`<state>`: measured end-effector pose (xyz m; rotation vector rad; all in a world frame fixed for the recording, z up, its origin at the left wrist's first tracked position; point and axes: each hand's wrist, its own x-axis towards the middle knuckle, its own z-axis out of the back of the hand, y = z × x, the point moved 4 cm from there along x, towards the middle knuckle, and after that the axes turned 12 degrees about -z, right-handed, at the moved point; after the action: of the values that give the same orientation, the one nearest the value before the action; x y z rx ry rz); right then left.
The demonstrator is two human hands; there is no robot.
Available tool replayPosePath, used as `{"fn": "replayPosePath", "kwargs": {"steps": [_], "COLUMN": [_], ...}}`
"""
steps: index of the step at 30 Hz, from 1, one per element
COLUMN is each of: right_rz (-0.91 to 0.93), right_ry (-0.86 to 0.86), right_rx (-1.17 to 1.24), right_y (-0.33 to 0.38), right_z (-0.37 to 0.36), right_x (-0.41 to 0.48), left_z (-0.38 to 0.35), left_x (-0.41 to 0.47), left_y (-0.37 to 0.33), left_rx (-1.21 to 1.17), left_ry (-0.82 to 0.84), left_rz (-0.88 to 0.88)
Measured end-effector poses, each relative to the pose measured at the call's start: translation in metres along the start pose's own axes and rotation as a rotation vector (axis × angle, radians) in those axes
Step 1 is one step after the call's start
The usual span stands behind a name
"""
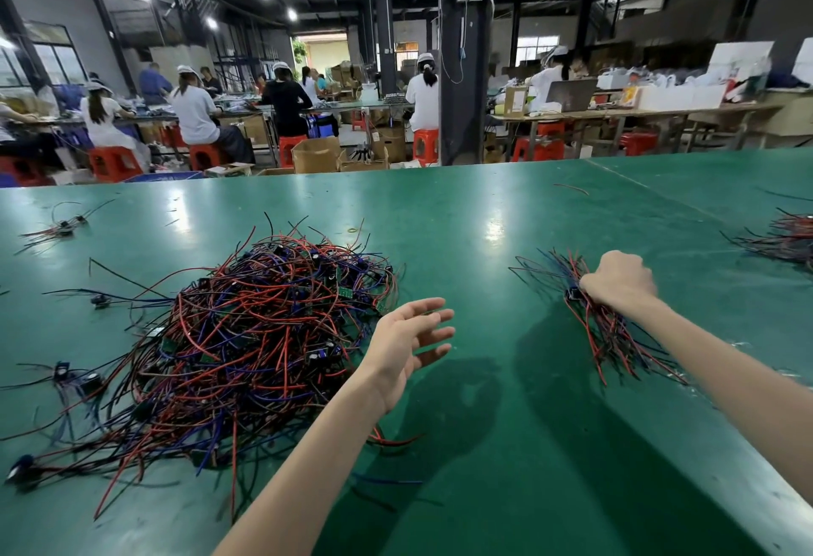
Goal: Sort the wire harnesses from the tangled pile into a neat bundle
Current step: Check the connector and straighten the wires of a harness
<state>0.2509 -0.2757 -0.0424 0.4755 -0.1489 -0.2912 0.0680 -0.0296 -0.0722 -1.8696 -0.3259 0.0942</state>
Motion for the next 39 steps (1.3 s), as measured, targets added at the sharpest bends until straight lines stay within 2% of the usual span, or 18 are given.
{"fn": "replayPosePath", "kwargs": {"steps": [5,9,13,16,18,21,24,26,28,31,39], "right_rz": [0.026,0.324,0.325,0.312,0.301,0.292,0.267,0.262,0.266,0.266,0.294], "right_ry": [-0.056,-0.147,0.059,0.069,0.049,0.023,0.029,0.018,0.005,0.002,-0.031], "right_rx": [-0.121,-0.335,-0.391,-0.362,-0.351,-0.366,-0.358,-0.369,-0.379,-0.368,-0.369], "right_y": [-0.002,-0.001,-0.012,-0.013,-0.014,-0.017,-0.019,-0.019,-0.019,-0.019,-0.018], "right_z": [-0.01,-0.029,-0.051,-0.053,-0.053,-0.057,-0.059,-0.059,-0.059,-0.059,-0.058], "right_x": [-0.009,-0.017,-0.011,-0.01,-0.012,-0.014,-0.014,-0.014,-0.015,-0.016,-0.023], "left_z": [-0.002,-0.007,-0.011,-0.005,0.009,0.039,0.06,0.067,0.072,0.072,0.062], "left_x": [-0.003,-0.006,-0.007,-0.001,0.009,0.031,0.053,0.063,0.071,0.078,0.09], "left_y": [0.0,-0.005,-0.017,-0.036,-0.053,-0.078,-0.083,-0.077,-0.073,-0.073,-0.078], "left_rx": [0.071,0.127,0.157,0.223,0.405,1.067,1.713,1.937,1.984,1.959,1.918], "left_ry": [-0.001,0.005,0.039,0.032,-0.048,-0.193,-0.208,-0.123,-0.086,-0.123,-0.217], "left_rz": [-0.023,-0.098,-0.158,-0.239,-0.342,-0.467,-0.371,-0.209,-0.112,-0.04,0.052]}}
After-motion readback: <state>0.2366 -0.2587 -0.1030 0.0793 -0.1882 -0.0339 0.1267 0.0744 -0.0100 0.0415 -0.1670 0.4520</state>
